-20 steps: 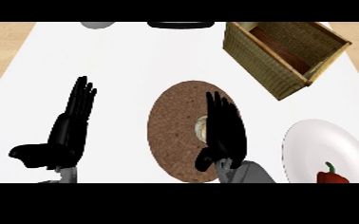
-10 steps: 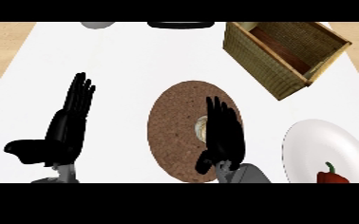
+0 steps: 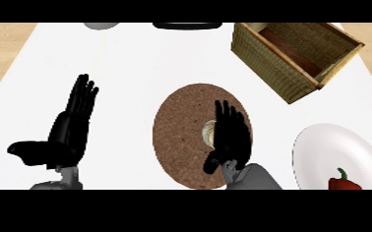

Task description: Pick the cupcake from the placemat and place it in the basket

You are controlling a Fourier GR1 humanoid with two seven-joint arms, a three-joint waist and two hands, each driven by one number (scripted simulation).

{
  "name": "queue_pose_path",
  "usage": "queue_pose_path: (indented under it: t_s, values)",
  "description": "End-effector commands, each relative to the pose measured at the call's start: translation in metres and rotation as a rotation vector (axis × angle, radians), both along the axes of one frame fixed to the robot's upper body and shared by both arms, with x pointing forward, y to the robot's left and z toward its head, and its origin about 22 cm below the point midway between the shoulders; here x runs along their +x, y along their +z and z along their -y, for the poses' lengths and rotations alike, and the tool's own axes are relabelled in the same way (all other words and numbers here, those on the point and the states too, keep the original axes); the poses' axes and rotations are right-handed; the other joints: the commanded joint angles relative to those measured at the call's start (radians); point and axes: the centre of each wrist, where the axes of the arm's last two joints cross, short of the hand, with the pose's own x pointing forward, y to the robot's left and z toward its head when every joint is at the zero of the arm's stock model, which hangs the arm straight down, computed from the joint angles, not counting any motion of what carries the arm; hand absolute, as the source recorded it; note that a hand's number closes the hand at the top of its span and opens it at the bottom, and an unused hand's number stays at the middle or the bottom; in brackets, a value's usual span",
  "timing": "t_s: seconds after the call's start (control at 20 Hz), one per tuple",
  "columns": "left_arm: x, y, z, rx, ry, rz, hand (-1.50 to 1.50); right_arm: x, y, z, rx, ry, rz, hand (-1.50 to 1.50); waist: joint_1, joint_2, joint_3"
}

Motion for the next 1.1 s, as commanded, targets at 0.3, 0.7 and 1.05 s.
queue_pose_path:
  t_s: [0.3,0.7,1.05]
  values:
    - [-0.004,0.002,0.018,-0.008,-0.008,0.002,0.00,0.008,-0.006,-0.013,-0.074,0.123,-0.053,1.50,0.001,0.000,0.000]
    - [-0.018,0.002,-0.002,0.009,0.012,-0.003,0.00,0.015,-0.027,-0.015,-0.134,0.164,-0.014,1.50,0.004,0.000,0.000]
    - [0.007,0.015,0.019,-0.017,-0.076,0.034,0.00,0.116,0.031,0.015,-0.083,-0.384,0.001,1.50,0.080,0.045,-0.001]
